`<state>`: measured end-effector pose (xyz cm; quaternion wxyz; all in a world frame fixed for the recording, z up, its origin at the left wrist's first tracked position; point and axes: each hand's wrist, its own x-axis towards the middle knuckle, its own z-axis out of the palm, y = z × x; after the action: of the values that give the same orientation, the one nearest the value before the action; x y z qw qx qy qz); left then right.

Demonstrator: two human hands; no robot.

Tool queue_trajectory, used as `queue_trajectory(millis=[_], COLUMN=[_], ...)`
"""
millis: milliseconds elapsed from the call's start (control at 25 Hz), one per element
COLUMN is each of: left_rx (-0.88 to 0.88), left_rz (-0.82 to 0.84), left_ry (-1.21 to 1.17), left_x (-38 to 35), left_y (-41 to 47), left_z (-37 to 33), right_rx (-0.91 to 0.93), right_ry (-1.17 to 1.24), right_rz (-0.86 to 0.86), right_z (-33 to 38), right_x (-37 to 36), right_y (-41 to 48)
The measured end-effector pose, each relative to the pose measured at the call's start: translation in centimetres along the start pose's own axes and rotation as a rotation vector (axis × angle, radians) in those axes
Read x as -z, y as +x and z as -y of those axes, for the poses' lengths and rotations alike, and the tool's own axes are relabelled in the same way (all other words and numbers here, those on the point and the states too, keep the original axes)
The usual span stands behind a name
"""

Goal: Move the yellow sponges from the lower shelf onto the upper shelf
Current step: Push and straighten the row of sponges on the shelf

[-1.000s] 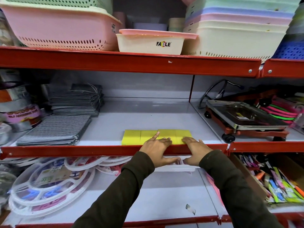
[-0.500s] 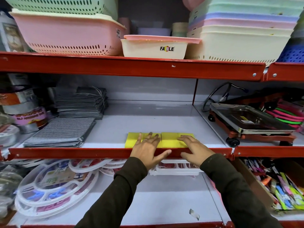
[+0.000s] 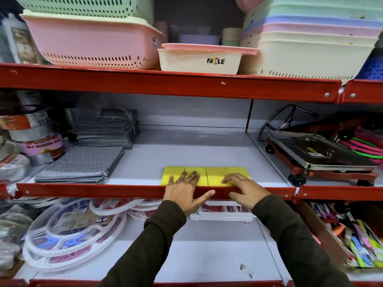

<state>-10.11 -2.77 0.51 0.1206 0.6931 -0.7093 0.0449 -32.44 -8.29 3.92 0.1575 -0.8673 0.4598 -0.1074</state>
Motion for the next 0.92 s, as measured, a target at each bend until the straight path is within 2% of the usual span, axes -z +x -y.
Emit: queue_trajectory(millis=[480,920], left_rx=[-0.045,-0.099], left_rz=[0.01,0.157], left_ry=[0.016,-0.013], left_x=[0.4,1.2], left_y=[-0.7,-0.1], left_z=[0.1,1.0], right_rx=[-0.002,-0.026], right_ry=[-0.059,0.002], right_rz=[-0.049,0.01], right_z=[1.3,1.2], right_x=[-0.8,0.0], right_y=[-0.9,-0.1])
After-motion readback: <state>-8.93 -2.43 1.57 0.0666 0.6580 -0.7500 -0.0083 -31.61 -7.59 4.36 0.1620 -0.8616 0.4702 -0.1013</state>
